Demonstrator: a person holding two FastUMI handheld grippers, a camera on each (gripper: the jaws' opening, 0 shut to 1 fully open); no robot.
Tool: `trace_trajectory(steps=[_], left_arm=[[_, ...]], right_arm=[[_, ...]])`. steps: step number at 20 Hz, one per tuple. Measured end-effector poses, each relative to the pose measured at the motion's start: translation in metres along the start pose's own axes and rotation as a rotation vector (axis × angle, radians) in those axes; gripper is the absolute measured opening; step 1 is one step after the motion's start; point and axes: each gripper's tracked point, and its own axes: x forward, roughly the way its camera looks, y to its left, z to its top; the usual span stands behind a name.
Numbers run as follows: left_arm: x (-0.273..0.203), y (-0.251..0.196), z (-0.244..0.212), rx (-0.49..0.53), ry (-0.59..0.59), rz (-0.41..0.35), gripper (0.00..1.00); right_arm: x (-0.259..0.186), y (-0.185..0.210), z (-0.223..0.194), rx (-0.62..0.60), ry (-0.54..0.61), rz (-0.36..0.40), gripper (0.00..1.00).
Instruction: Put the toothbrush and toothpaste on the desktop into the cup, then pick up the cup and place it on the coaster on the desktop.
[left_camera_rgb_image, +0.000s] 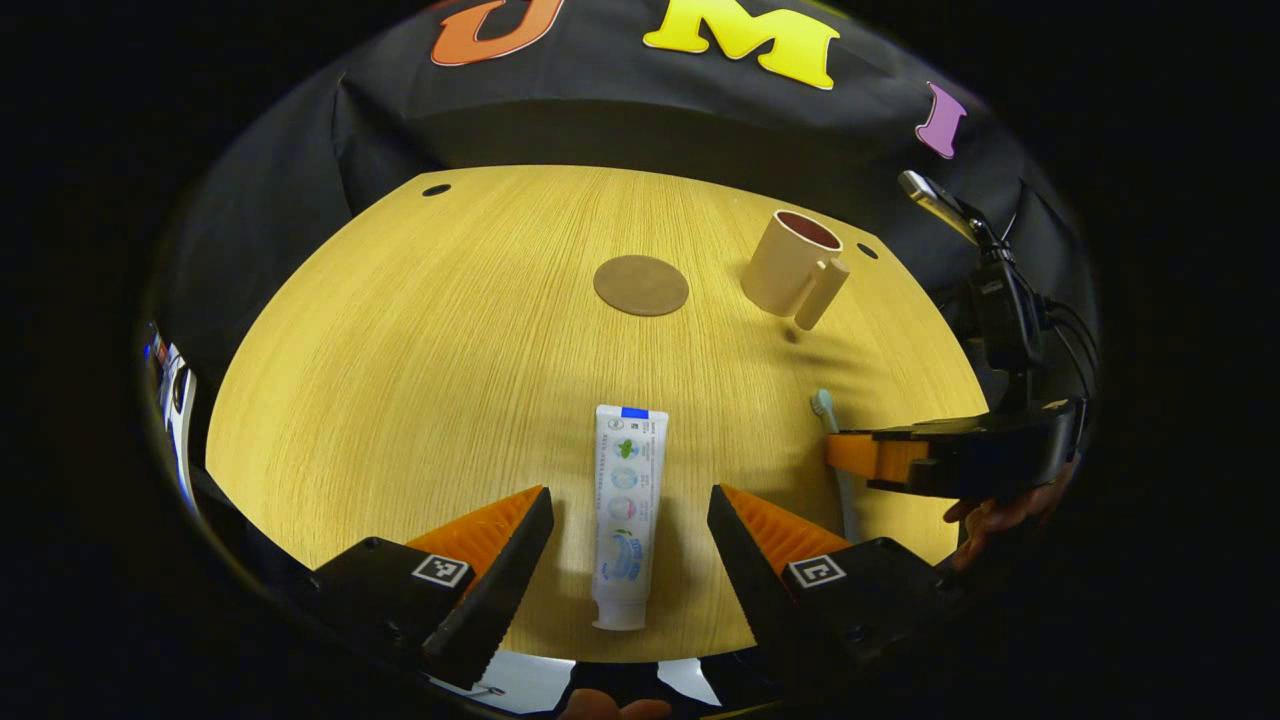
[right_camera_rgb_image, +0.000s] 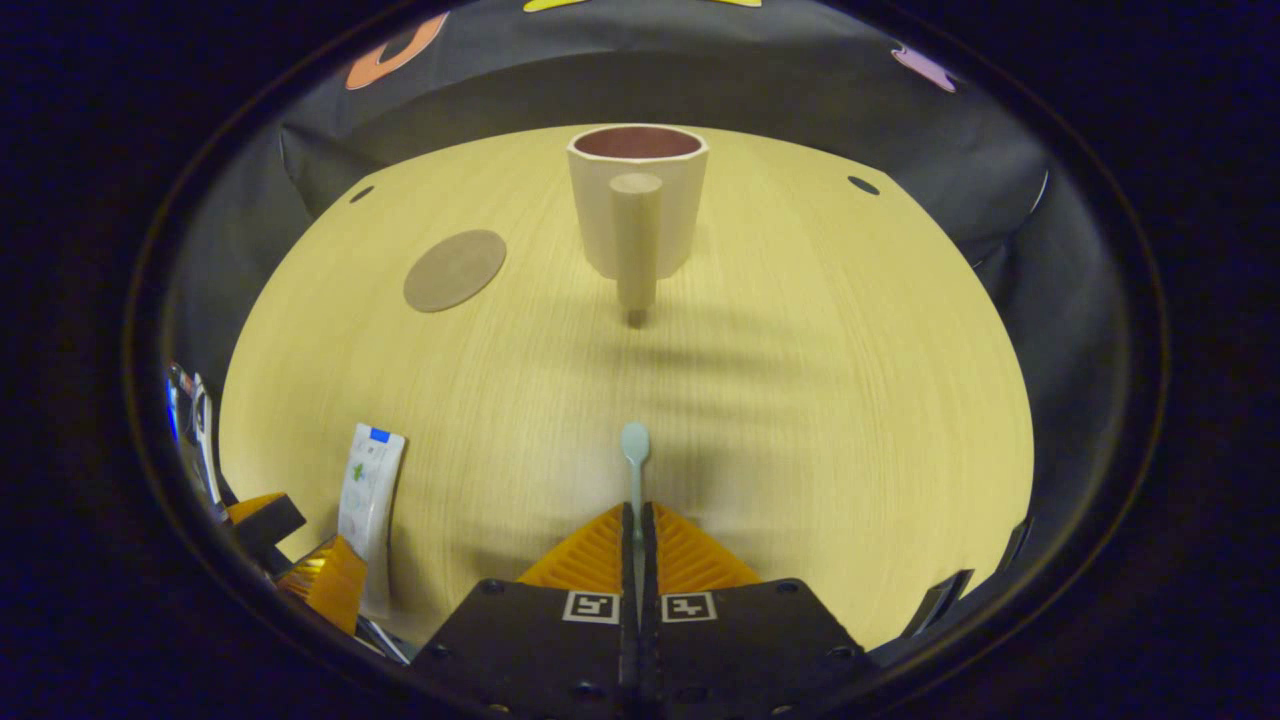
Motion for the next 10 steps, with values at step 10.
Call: trace_trajectory(steps=[10], left_arm=[[0.023, 0.006, -0.014, 0.074, -0.042, 0.019, 0.92]], right_arm=[[-0.030, -0.005, 0.017, 0.021, -0.099, 0.013, 0.00]])
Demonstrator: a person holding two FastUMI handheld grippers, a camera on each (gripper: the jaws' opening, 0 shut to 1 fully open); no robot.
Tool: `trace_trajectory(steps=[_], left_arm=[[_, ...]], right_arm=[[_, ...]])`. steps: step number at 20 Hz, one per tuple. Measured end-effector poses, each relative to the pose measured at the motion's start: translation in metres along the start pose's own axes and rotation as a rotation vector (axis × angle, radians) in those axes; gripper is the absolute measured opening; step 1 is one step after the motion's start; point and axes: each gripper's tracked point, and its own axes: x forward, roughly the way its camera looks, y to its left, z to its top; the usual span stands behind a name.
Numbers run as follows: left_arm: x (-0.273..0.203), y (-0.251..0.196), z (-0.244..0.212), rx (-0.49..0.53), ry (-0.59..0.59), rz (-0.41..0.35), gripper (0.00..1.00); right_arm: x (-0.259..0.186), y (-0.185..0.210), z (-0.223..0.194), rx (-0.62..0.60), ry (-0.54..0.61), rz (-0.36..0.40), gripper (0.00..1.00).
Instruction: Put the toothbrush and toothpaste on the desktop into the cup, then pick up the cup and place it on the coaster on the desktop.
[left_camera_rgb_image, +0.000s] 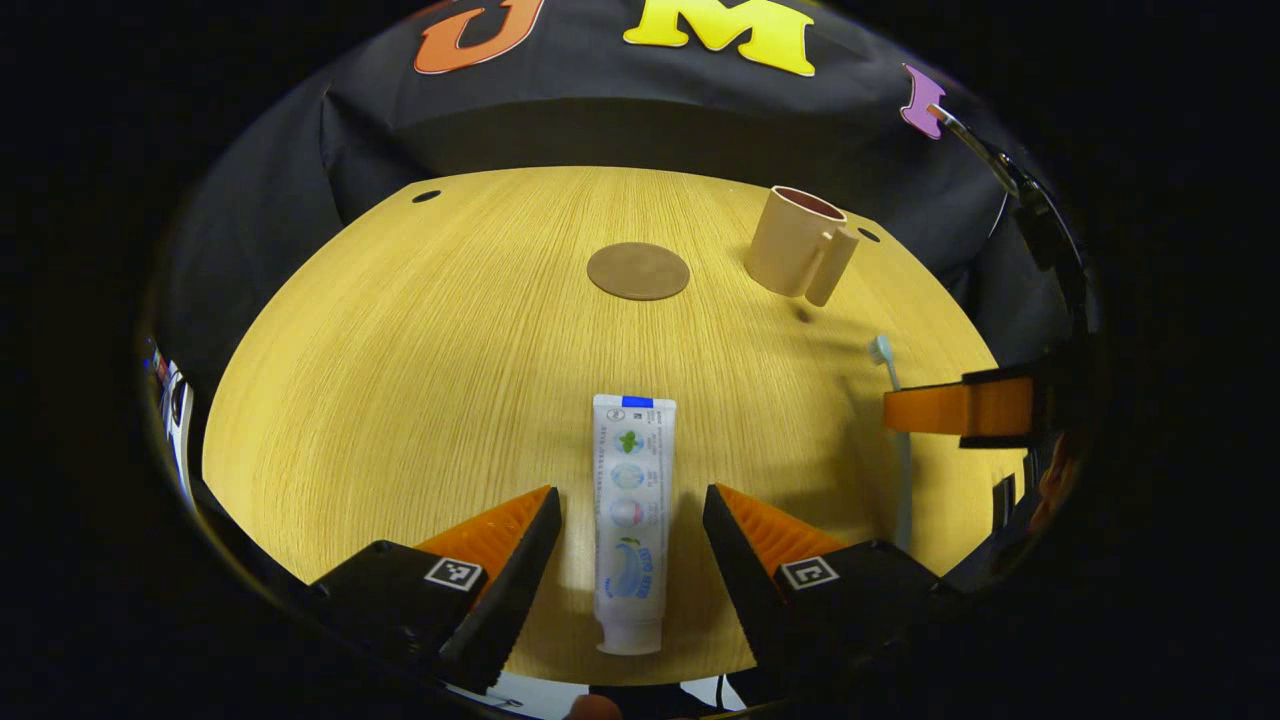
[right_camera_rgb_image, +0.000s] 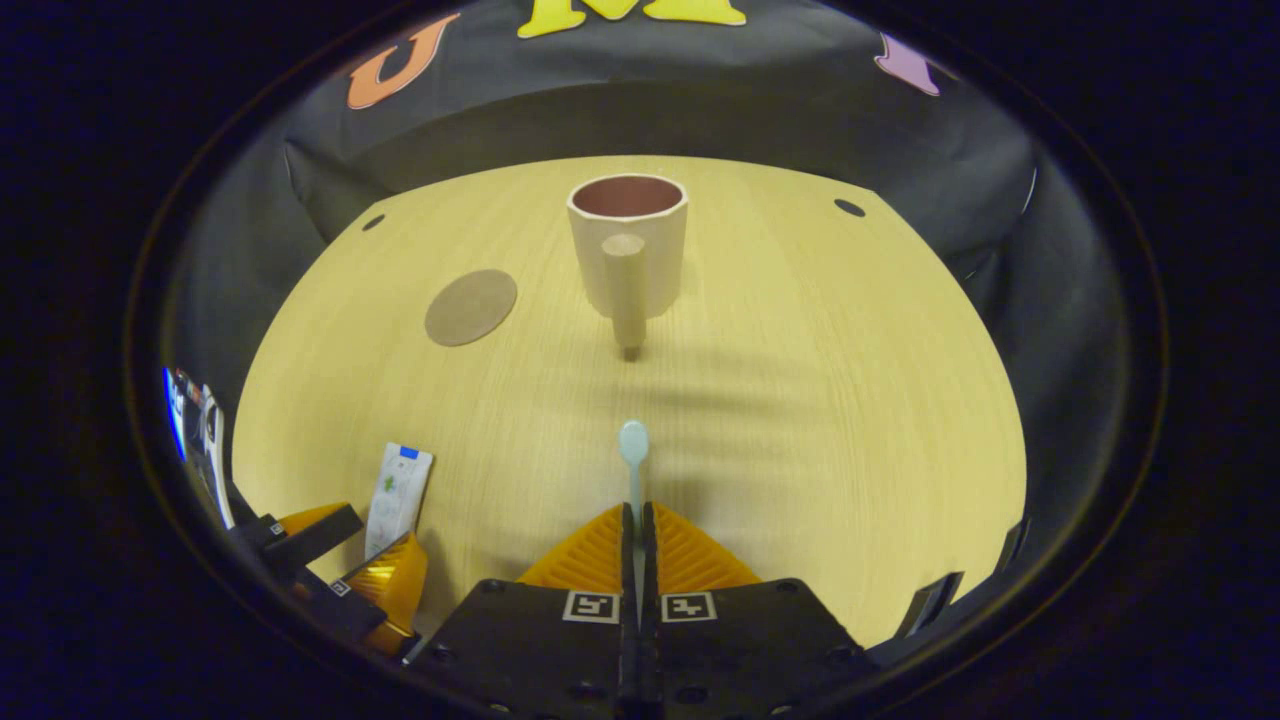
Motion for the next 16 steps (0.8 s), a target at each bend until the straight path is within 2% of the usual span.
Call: trace_trajectory(steps=[7, 11, 12, 13, 14, 16], left_arm=[[0.006, 0.002, -0.001, 0.031, -0.010, 0.003, 0.76], [0.008, 0.004, 0.000, 0.049, -0.009, 0.007, 0.70], [0.008, 0.004, 0.000, 0.050, -0.008, 0.006, 0.75], [0.008, 0.005, 0.001, 0.050, -0.008, 0.005, 0.72], [0.008, 0.006, 0.000, 0.051, -0.009, 0.007, 0.65], [0.009, 0.006, 0.001, 0.050, -0.006, 0.002, 0.56]], right_arm=[[-0.009, -0.005, 0.012, -0.007, -0.048, -0.013, 0.00], [-0.015, -0.004, 0.016, 0.002, -0.060, -0.007, 0.00], [-0.016, -0.003, 0.017, 0.003, -0.066, -0.005, 0.00], [-0.018, -0.003, 0.019, 0.003, -0.070, -0.004, 0.00], [-0.018, -0.003, 0.019, 0.004, -0.075, -0.002, 0.00], [-0.020, -0.003, 0.019, 0.009, -0.075, 0.000, 0.00]])
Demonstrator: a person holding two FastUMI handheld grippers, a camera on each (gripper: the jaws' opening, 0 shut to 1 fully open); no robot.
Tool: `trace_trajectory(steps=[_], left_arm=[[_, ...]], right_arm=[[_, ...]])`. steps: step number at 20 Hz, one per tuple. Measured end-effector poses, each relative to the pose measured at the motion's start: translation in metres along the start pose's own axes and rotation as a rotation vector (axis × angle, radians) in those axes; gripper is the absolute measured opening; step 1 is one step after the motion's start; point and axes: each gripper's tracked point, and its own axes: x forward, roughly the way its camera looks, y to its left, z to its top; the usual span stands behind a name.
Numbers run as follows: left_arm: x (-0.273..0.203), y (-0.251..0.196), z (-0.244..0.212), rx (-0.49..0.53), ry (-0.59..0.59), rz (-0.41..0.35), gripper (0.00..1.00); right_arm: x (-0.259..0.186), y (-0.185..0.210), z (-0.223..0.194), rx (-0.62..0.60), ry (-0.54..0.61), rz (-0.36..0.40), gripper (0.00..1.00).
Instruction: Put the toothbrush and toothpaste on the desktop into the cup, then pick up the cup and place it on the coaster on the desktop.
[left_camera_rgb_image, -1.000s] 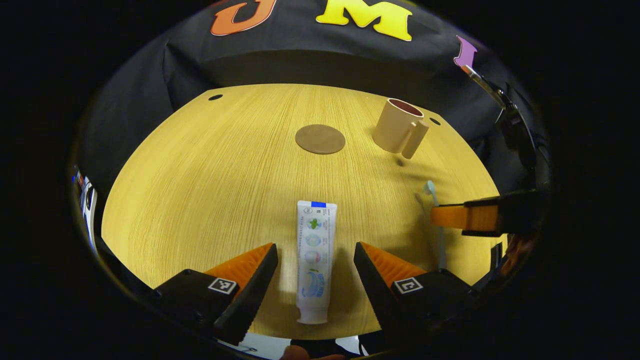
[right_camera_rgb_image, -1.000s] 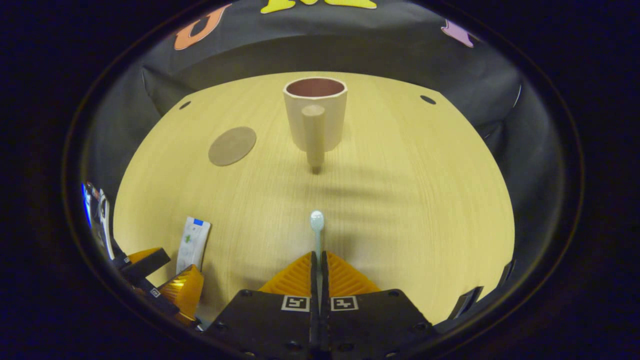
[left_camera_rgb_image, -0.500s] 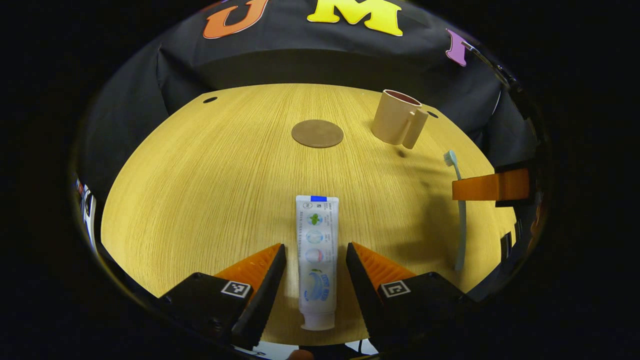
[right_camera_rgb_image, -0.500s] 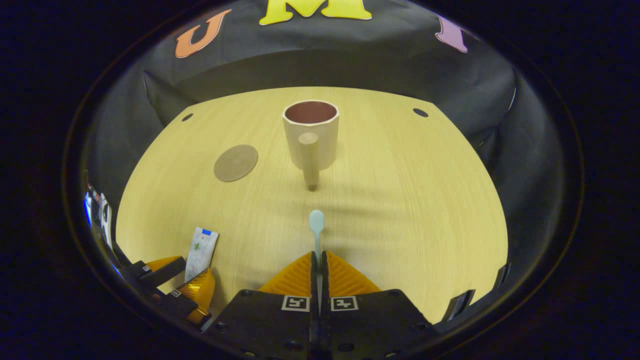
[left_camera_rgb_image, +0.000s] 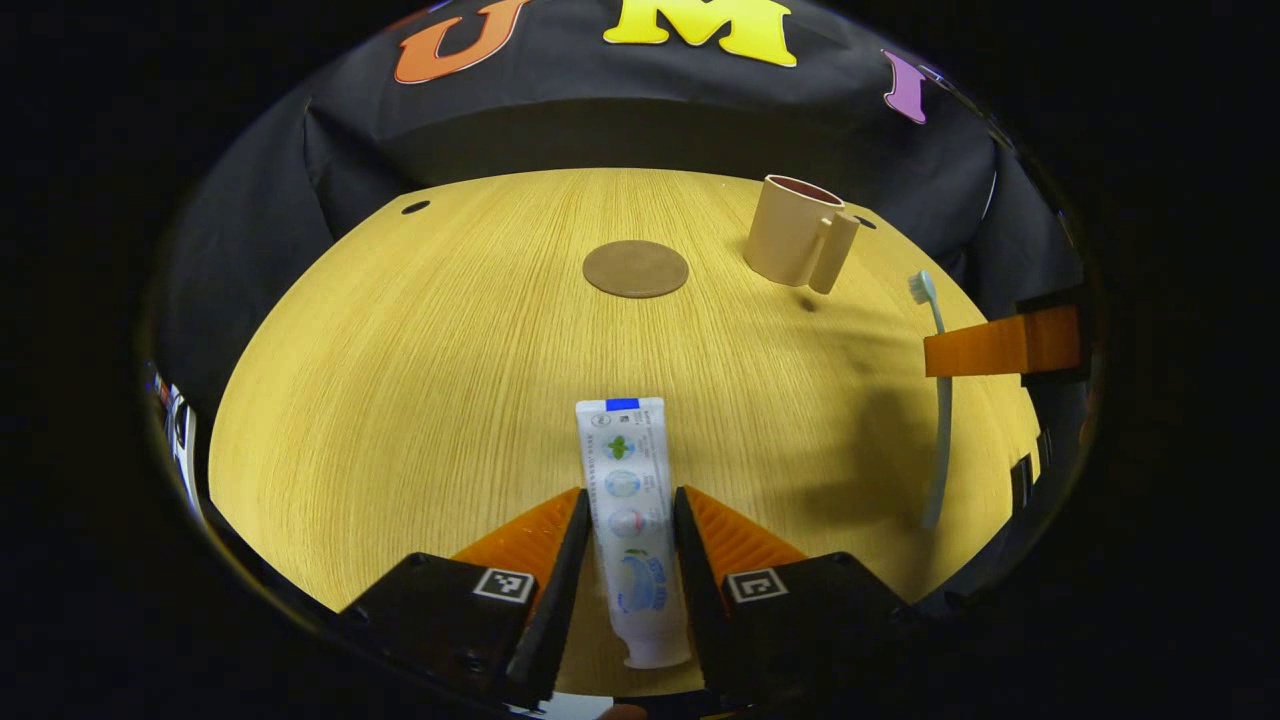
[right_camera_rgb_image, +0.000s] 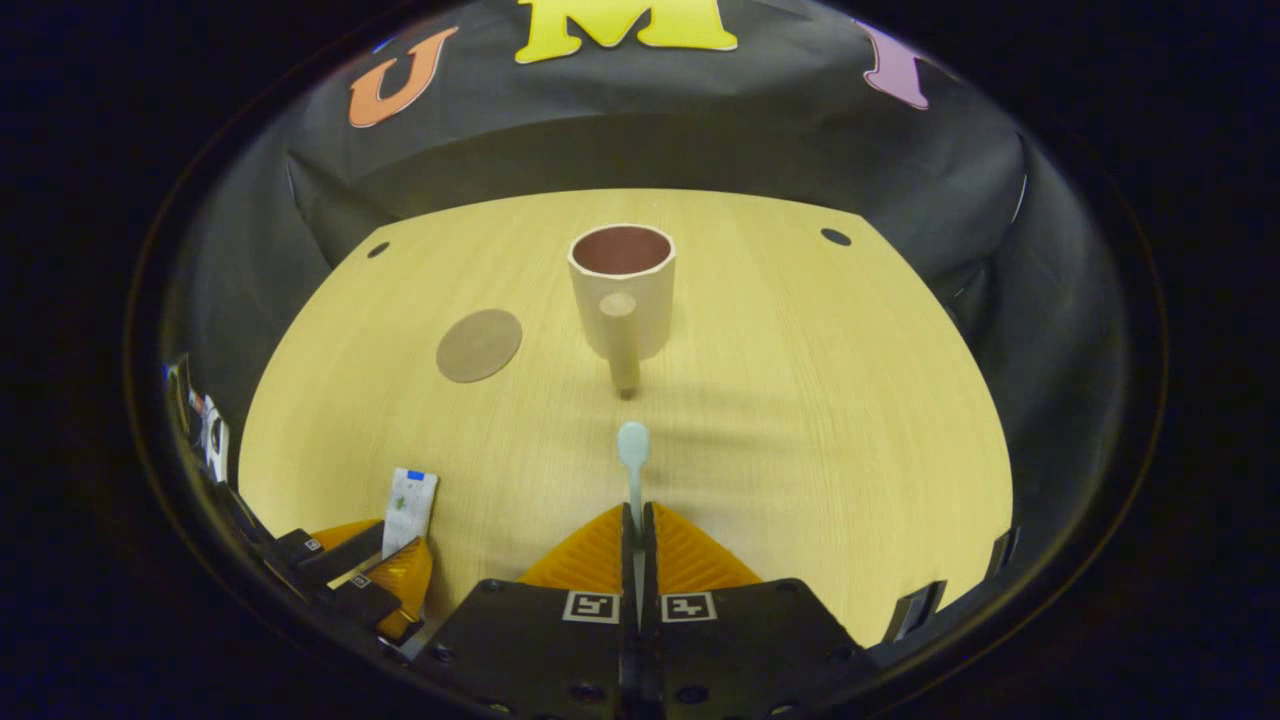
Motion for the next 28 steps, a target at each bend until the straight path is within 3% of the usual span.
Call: trace_trajectory(steps=[1, 2, 3, 4, 9, 17, 18, 19, 20, 21, 23, 26, 28], left_arm=[[0.000, 0.000, 0.000, -0.001, 0.003, -0.003, 0.54], [0.000, 0.000, 0.001, -0.007, 0.004, -0.006, 0.60], [-0.001, 0.000, 0.001, -0.014, 0.003, -0.007, 0.58], [-0.003, 0.001, 0.001, -0.020, 0.000, -0.010, 0.49], [-0.016, -0.004, 0.018, -0.014, -0.064, -0.025, 0.43], [-0.051, -0.011, 0.072, -0.025, -0.238, -0.048, 0.43], [-0.053, -0.013, 0.080, -0.024, -0.256, -0.051, 0.36], [-0.057, -0.012, 0.088, -0.025, -0.283, -0.048, 0.41], [-0.062, -0.003, 0.100, -0.018, -0.334, -0.014, 0.40], [-0.067, -0.007, 0.115, 0.002, -0.372, -0.021, 0.12], [-0.063, -0.008, 0.129, 0.045, -0.398, -0.010, 0.15], [-0.042, -0.019, 0.113, -0.015, -0.286, -0.053, 0.14], [-0.028, -0.019, 0.109, -0.050, -0.243, -0.051, 0.41]], right_arm=[[-0.001, -0.001, 0.001, 0.001, -0.003, -0.001, 0.00], [-0.002, -0.001, 0.001, 0.001, -0.007, -0.001, 0.00], [-0.003, -0.001, 0.003, 0.001, -0.012, 0.000, 0.01], [-0.004, -0.002, 0.004, 0.001, -0.019, 0.003, 0.00], [-0.018, -0.001, 0.019, -0.009, -0.080, 0.022, 0.00], [-0.049, 0.002, 0.066, -0.050, -0.238, 0.058, 0.00], [-0.050, 0.002, 0.072, -0.046, -0.249, 0.061, 0.00], [-0.053, 0.003, 0.079, -0.044, -0.260, 0.064, 0.00], [-0.054, 0.003, 0.086, -0.044, -0.274, 0.066, 0.00], [-0.057, 0.004, 0.094, -0.048, -0.290, 0.069, 0.00], [-0.056, 0.004, 0.103, -0.051, -0.299, 0.075, 0.00], [-0.055, 0.004, 0.107, -0.045, -0.295, 0.081, 0.00], [-0.051, 0.000, 0.109, -0.047, -0.288, 0.077, 0.01]])
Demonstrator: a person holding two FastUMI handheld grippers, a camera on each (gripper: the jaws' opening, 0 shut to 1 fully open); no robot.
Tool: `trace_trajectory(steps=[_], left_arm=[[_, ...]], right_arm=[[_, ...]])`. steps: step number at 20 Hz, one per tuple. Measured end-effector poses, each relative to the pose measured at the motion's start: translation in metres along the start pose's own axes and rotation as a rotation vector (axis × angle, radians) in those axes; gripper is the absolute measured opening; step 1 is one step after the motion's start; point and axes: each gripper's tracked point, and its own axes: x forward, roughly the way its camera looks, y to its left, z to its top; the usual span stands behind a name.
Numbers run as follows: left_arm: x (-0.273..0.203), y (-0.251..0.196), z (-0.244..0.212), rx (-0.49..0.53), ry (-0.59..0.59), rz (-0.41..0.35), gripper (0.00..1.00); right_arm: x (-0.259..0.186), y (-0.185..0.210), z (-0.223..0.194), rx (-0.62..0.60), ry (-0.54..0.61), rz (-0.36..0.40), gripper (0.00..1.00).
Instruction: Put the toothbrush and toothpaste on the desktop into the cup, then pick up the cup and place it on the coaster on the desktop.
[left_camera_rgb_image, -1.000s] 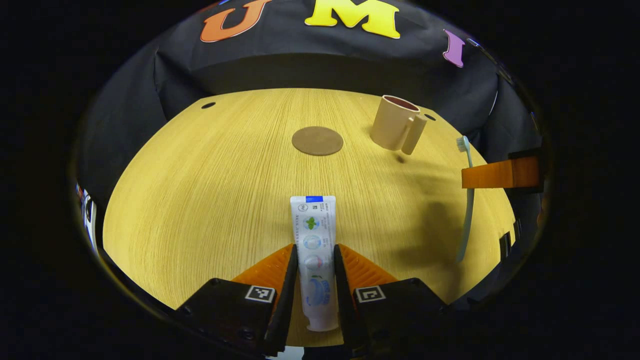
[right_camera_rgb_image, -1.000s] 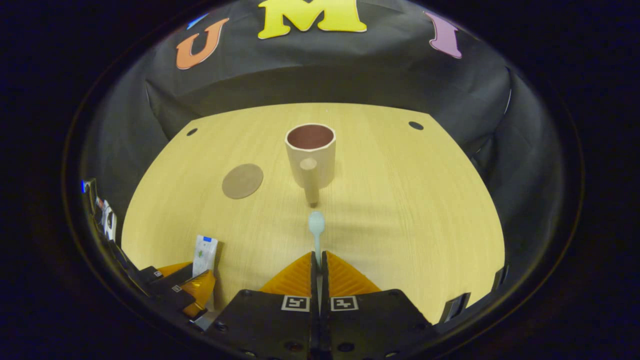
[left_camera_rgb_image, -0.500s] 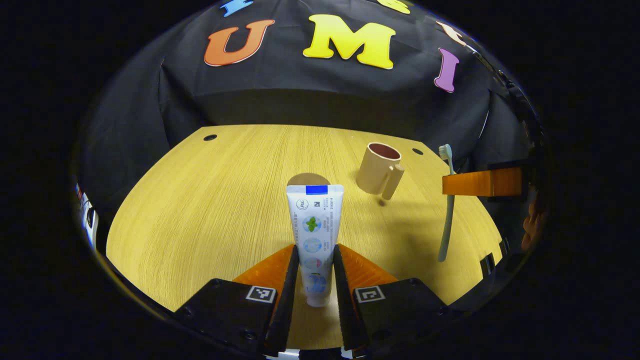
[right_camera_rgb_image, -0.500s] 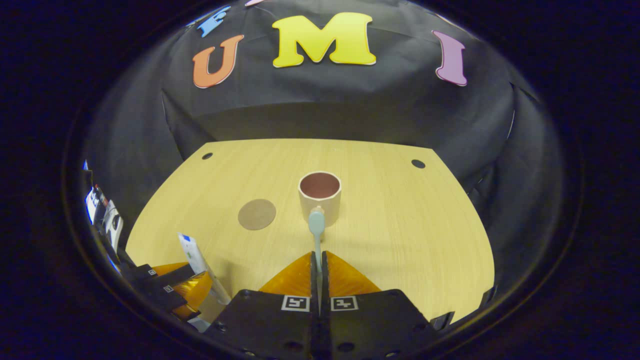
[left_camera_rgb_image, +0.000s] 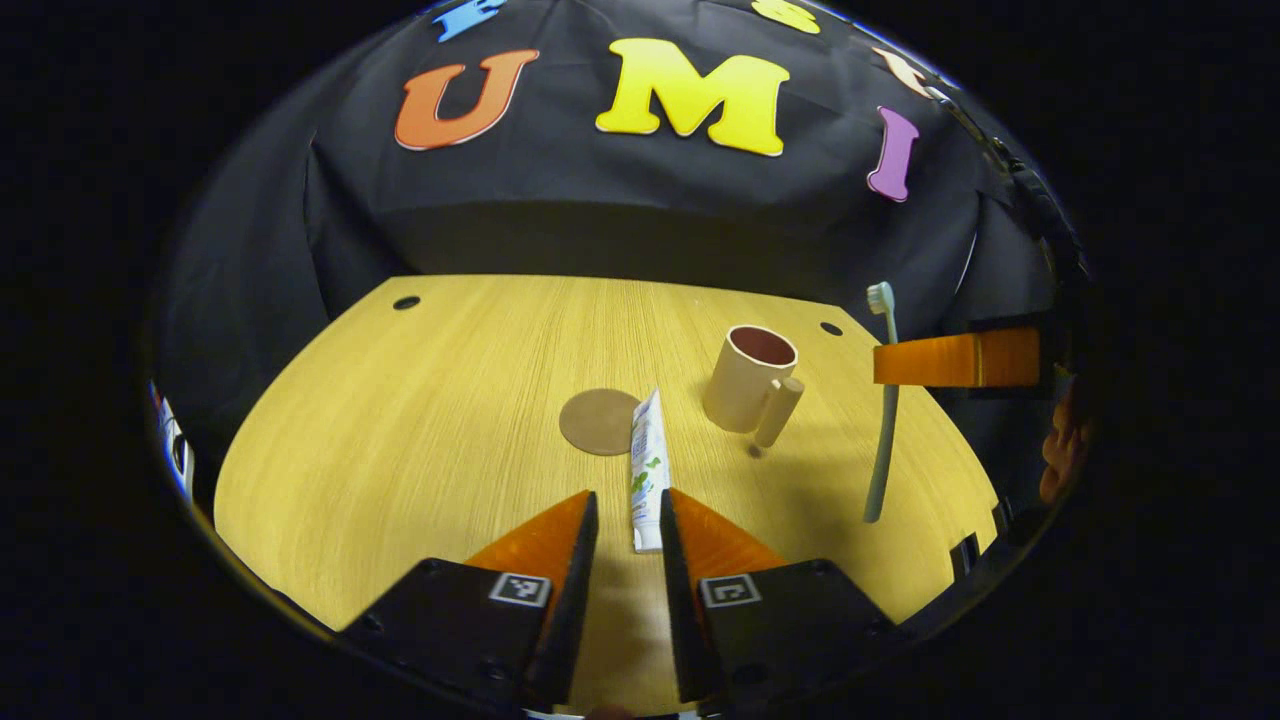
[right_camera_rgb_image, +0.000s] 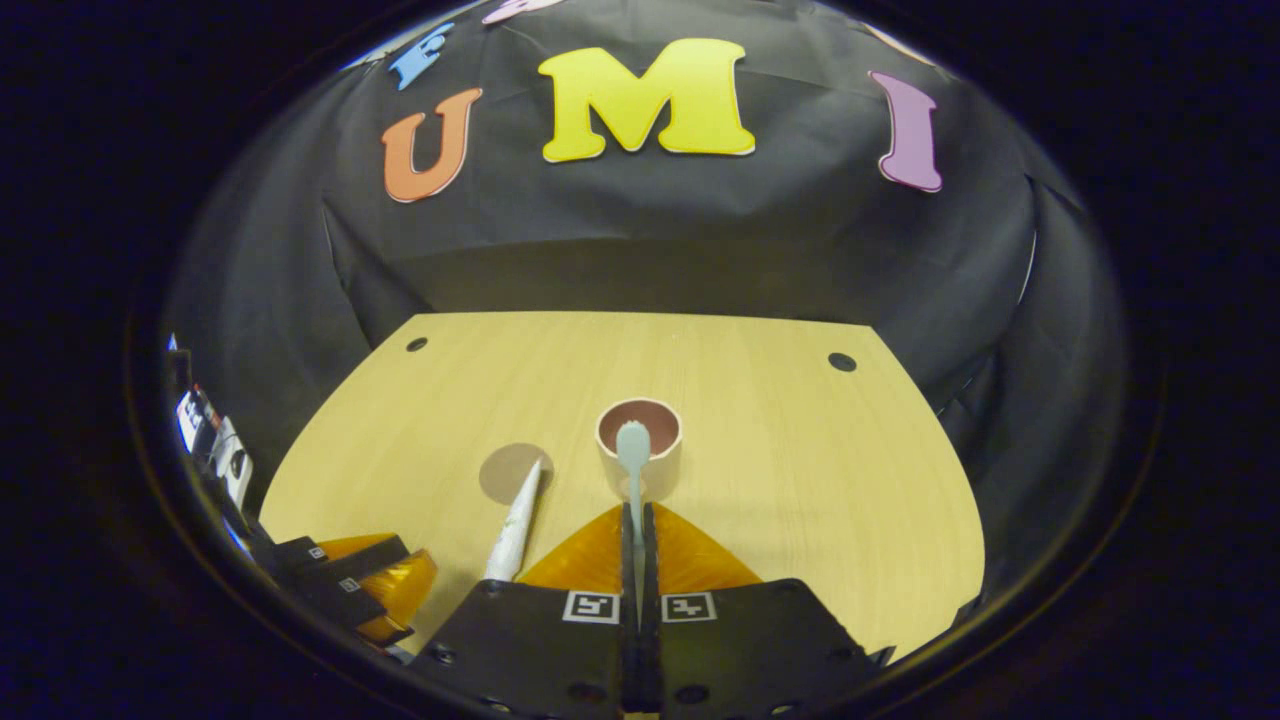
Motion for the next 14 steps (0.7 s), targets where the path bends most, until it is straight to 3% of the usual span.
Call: trace_trajectory(steps=[1, 4, 7, 9, 14], left_arm=[[0.007, -0.002, 0.000, -0.004, 0.009, -0.001, 0.52], [0.028, -0.014, 0.001, 0.018, 0.034, -0.025, 0.59], [0.046, -0.023, 0.002, 0.030, 0.054, -0.029, 0.85], [0.056, -0.032, 0.002, 0.027, 0.069, -0.034, 0.94], [0.083, -0.048, -0.003, 0.010, 0.103, 0.001, 0.94]], right_arm=[[0.002, -0.003, -0.002, 0.005, 0.010, -0.003, 0.01], [0.002, -0.015, -0.006, 0.021, 0.025, -0.018, 0.01], [0.005, -0.024, -0.006, 0.022, 0.034, -0.024, 0.01], [0.007, -0.031, -0.004, 0.027, 0.038, -0.026, 0.01], [0.016, -0.054, 0.002, 0.011, 0.047, -0.038, 0.01]])
